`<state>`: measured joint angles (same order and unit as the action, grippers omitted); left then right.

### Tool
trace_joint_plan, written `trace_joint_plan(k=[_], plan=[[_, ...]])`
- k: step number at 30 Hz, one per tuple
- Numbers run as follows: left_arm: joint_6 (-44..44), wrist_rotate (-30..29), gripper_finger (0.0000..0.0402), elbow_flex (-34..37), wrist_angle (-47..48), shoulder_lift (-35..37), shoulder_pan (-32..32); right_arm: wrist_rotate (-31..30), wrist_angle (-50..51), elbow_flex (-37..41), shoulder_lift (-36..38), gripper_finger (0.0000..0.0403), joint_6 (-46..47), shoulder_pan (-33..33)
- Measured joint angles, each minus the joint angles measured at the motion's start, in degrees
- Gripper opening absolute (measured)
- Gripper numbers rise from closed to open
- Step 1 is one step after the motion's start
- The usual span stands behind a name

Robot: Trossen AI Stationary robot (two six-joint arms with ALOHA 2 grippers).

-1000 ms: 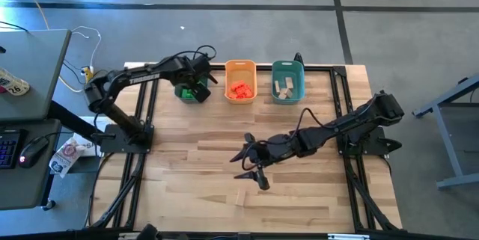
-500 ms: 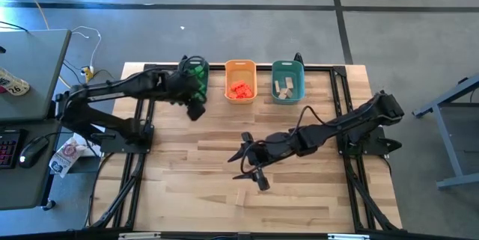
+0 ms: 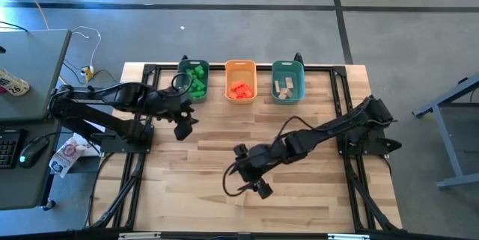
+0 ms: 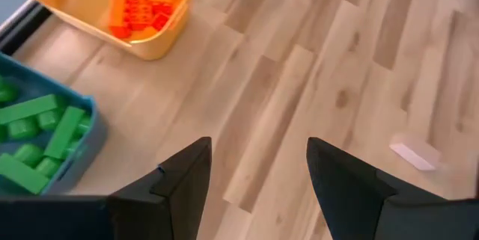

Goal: Sort & place blocks by color
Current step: Put the brown blocks into the green bin

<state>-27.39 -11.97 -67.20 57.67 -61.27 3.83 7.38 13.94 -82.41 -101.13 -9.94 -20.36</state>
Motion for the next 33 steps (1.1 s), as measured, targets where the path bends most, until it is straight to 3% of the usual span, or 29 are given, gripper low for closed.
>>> trace_joint_plan(k=[13,33], plan=[[-0.32,0.18,0.0207,0.02,-1.01,0.08,-6.65,2.7,1.28,-0.37,-5.91,0.0248,-9.28,-1.83],[-1.43,-0.65,0.0207,0.02,-1.01,0.06,-8.43,4.95,1.69,-0.26,-16.56,0.0248,-13.13,-1.83]])
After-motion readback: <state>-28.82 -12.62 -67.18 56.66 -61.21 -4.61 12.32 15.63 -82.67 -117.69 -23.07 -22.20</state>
